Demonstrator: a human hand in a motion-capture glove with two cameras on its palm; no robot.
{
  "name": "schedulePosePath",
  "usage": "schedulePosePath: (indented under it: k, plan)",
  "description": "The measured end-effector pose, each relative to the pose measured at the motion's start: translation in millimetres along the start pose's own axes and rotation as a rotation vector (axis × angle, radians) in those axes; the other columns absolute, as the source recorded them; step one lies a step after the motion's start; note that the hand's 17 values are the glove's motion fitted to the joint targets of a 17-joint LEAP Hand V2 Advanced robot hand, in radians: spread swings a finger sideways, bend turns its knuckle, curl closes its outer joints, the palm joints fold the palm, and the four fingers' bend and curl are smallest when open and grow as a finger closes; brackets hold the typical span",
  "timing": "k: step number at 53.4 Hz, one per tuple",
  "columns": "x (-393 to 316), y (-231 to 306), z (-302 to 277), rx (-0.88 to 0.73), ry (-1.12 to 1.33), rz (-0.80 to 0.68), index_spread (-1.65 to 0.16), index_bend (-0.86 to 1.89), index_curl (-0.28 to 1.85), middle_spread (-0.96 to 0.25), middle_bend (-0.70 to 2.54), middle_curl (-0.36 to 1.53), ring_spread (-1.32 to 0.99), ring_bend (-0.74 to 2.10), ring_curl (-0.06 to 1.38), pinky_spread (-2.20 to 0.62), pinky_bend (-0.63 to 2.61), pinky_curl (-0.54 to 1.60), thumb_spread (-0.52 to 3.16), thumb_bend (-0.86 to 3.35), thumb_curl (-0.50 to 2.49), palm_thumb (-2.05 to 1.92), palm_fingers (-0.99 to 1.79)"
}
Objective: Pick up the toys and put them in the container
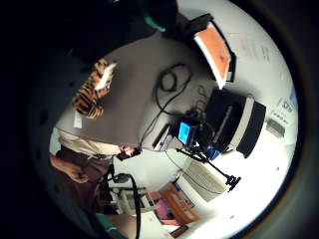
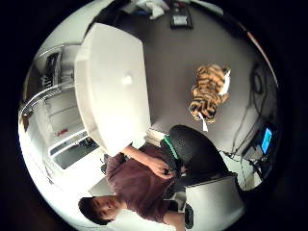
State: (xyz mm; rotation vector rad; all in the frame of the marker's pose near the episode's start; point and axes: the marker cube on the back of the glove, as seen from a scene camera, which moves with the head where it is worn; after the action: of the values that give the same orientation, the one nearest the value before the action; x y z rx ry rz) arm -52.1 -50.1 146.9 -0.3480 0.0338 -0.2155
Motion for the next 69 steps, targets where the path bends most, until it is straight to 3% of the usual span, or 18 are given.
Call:
schedulePosePath:
  k: [12, 17, 23, 26, 32, 40, 48, 53, 69]
  plan:
    - [-3.7, -49.6, 145.9, -0.245, -0.049, 0.033, -0.25, 0.07, 0.14, 0.03, 0.05, 0.17, 0.05, 0.17, 0.35, 0.08, 0.95, 0.37, 1.24, -0.03, 0.35, 0.10, -0.36]
    - [1.7, -59.3, 165.1, -0.121, -0.058, 0.055, -0.24, 0.08, 0.14, 0.06, 0.02, 0.13, 0.07, 0.18, 0.35, 0.08, 1.03, 0.39, 1.22, -0.02, 0.34, 0.08, -0.40]
    - [3.8, -65.4, 163.9, -0.024, -0.051, 0.058, -0.25, 0.06, 0.12, 0.07, -0.04, 0.06, 0.03, 0.64, 0.47, 0.00, 1.13, 0.42, 1.24, 0.02, 0.36, 0.17, -0.18]
    - [5.0, -69.7, 162.1, 0.011, -0.076, 0.054, -0.26, 0.05, 0.11, 0.08, -0.01, 0.04, -0.08, 0.92, 0.55, -0.15, 1.33, 0.46, 1.27, 0.06, 0.38, 0.25, 0.09]
    - [12.0, -79.7, 157.5, 0.120, -0.119, 0.072, -0.26, 0.10, 0.10, 0.04, 0.14, 0.05, -0.22, 1.23, 0.63, -0.28, 1.50, 0.49, 1.32, 0.14, 0.43, 0.41, 0.36]
    - [13.3, -90.7, 149.6, 0.236, -0.111, 0.107, -0.27, 0.17, 0.14, -0.05, 0.39, 0.13, -0.32, 1.22, 0.65, -0.35, 1.46, 0.50, 1.15, 0.20, 0.55, 0.62, 0.60]
    - [6.3, -96.6, 122.5, 0.217, -0.127, 0.108, -0.31, 0.31, 0.20, -0.14, 0.59, 0.21, -0.37, 1.18, 0.64, -0.38, 1.31, 0.47, 0.88, 0.19, 0.67, 0.71, 0.88]
    - [0.0, -89.3, 85.4, 0.232, -0.144, 0.082, -0.32, 0.35, 0.23, -0.17, 0.65, 0.24, -0.39, 1.17, 0.65, -0.40, 1.26, 0.47, 0.75, 0.18, 0.72, 0.72, 0.90]
    - [-23.8, -30.1, -114.3, 0.406, -0.121, 0.098, -0.35, 0.39, 0.32, -0.22, 0.66, 0.30, -0.41, 1.17, 0.66, -0.42, 1.25, 0.49, 0.48, 0.13, 0.85, 0.73, 0.87]
